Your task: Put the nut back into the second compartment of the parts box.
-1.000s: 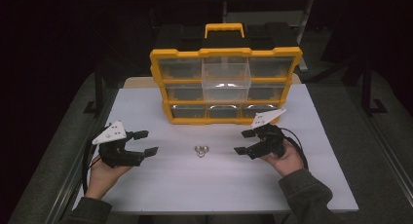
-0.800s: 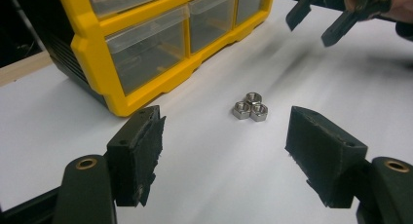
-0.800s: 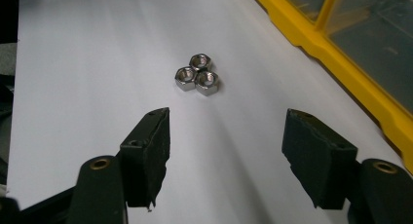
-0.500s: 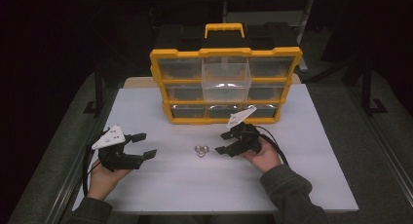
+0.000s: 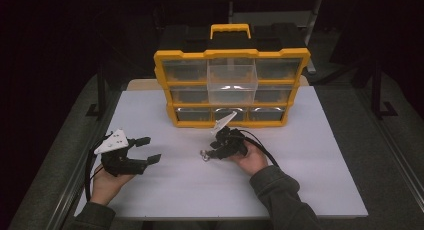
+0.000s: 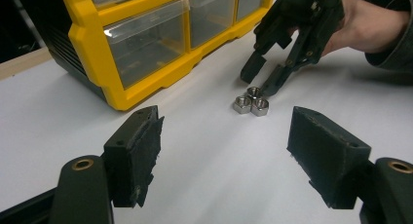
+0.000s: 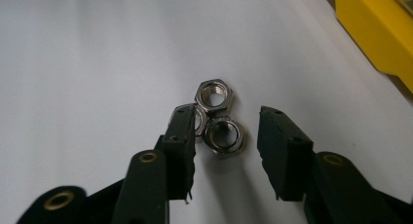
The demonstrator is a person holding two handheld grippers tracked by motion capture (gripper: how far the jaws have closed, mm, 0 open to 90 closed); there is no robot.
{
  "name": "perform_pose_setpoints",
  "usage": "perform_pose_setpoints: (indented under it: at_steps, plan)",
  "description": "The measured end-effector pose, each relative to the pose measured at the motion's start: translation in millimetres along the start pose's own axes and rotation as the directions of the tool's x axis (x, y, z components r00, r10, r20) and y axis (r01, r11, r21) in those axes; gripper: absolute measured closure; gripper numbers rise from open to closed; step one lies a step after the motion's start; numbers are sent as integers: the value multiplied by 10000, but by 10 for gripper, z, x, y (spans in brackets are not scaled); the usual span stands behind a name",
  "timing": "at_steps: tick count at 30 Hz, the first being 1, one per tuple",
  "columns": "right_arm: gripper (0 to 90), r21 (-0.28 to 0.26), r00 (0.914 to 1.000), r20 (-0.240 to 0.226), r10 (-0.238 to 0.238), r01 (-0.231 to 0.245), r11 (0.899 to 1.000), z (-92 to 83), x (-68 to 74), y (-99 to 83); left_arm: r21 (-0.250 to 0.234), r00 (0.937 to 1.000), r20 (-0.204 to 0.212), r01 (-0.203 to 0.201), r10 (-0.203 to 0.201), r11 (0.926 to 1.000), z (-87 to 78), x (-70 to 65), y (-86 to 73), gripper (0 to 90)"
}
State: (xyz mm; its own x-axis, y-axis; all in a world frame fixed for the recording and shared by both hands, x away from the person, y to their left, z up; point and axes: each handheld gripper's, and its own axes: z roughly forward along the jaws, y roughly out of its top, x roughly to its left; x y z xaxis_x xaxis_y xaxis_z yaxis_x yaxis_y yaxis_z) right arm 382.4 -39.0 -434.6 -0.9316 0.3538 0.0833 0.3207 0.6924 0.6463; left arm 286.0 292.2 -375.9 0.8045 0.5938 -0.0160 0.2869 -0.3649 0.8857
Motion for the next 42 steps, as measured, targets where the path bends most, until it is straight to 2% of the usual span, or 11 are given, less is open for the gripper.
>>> perform_pose_setpoints:
  at_steps: [6, 11, 15, 22, 24, 27, 28, 30, 34, 36, 42]
  plan:
    - [649, 178, 9997, 187, 167, -170, 9997, 48, 9, 5, -32, 10000, 0, -47, 47, 10000, -11, 0, 2, 277]
    - [674, 301, 9993, 346, -160, 149, 9994, 74, 20, -11, -76, 10000, 93, -26, 27, 10000, -1, -9, 8, 277]
    - [682, 299, 9991, 389, -174, 163, 9994, 75, 28, -23, -2, 9999, 159, -33, 33, 10000, 7, -14, 7, 276]
    - [689, 262, 10000, 72, -10, 8, 9997, 47, -12, -42, -69, 9998, 217, 7, -5, 10000, 7, -14, 4, 276]
    - [689, 247, 10000, 52, 33, -35, 9997, 12, -6, -63, -75, 9998, 207, -5, 6, 10000, 4, -11, 5, 276]
    - [690, -203, 9996, -197, 209, -213, 9996, -66, 12, -129, -76, 9998, 220, -21, 22, 10000, -1, -4, 1, 276]
    - [690, -258, 9998, -70, 174, -176, 9995, -86, 29, -150, -82, 9998, 218, 20, -18, 10000, 0, -5, -1, 276]
    - [689, -379, 9992, -189, 359, -366, 9986, -124, 68, -189, -93, 9997, 246, 10, -8, 10000, 1, -4, 0, 275]
    - [689, -442, 9990, -264, 357, -368, 9983, -195, 140, -236, -111, 9996, 276, 16, -13, 9999, 0, -18, 8, 275]
    - [689, -525, 9993, -358, 133, -152, 9985, -239, 169, -249, -129, 9995, 310, 26, -22, 9999, 1, -17, 11, 274]
    - [689, -832, 9978, -637, 178, -231, 9963, -429, 294, -265, -142, 9993, 369, 81, -75, 9999, 2, -21, 8, 274]
